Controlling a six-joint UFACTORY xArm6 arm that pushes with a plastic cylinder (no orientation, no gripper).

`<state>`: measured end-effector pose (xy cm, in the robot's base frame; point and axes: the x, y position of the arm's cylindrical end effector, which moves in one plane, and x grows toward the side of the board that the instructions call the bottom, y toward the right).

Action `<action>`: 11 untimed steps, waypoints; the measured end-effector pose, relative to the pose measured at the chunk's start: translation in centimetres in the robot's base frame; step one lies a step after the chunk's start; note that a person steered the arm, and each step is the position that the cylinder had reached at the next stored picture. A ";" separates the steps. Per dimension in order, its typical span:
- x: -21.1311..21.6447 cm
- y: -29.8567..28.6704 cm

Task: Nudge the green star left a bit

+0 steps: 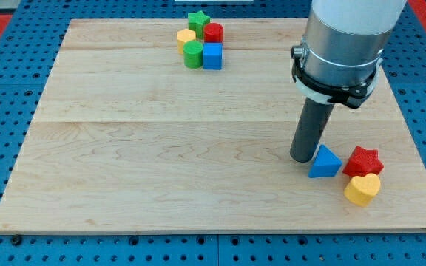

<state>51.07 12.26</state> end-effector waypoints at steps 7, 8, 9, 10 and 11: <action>-18.5 3.6; -26.2 3.6; -31.7 0.4; -31.8 -2.5; -31.8 -8.3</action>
